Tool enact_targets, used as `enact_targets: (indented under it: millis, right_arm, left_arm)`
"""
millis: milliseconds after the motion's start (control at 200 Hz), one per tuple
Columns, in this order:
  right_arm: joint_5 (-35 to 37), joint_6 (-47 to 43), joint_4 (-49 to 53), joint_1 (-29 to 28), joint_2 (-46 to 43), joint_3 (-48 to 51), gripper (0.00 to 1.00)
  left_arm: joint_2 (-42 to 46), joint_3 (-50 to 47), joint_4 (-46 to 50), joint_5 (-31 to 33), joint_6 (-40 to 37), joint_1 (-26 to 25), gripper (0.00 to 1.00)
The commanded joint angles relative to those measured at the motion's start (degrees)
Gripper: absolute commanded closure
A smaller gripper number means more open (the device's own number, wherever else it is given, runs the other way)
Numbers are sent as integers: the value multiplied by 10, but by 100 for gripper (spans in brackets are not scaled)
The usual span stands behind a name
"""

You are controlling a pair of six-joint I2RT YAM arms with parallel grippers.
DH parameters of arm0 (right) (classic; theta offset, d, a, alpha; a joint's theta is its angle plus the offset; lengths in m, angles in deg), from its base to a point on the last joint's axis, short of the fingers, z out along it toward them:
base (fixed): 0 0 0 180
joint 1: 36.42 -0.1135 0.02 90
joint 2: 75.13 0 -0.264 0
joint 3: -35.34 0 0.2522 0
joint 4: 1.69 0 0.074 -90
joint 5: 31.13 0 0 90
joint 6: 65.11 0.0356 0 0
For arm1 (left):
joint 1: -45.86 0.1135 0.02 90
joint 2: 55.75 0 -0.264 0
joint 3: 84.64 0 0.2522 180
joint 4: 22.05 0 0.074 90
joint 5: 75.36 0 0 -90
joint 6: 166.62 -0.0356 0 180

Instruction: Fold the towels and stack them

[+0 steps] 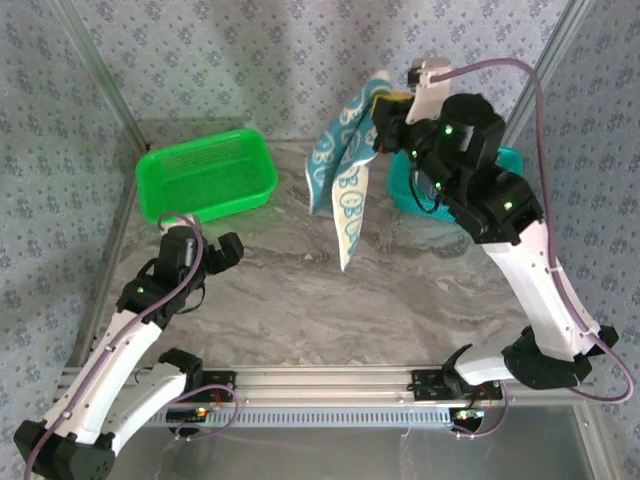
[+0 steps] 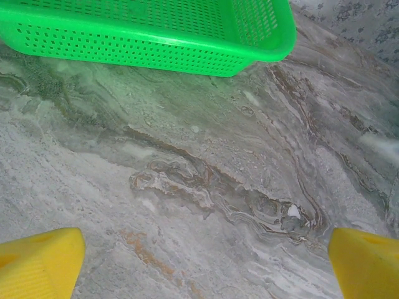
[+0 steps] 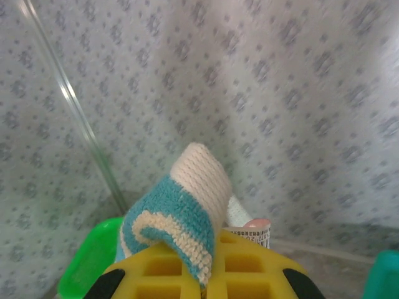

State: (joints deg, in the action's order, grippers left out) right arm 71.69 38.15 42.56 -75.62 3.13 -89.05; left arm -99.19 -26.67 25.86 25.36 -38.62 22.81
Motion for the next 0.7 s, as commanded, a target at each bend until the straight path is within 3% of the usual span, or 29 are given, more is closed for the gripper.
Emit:
enact_targets:
  millis: [0,155,270,495,695]
  right_arm:
    - [-39,60,-30,-6,-3,96,100]
    - [-80,121,-70,18,5,241,99]
    - [-106,123,-80,58,59,279,99]
    - [-141,91,-56,145,223,215,100]
    - [-149,65,-23,158,313,138,100]
  left_arm:
    - [14,7,4,6,-6,-4,0]
    - [14,0,5,4,-6,-4,0]
    - [1,-1,0,-2,-10,-4,0]
    - [-54,-7,-23,-54,-23,-7,3]
    - [-107,-17,-49,-77,-43,-40,8]
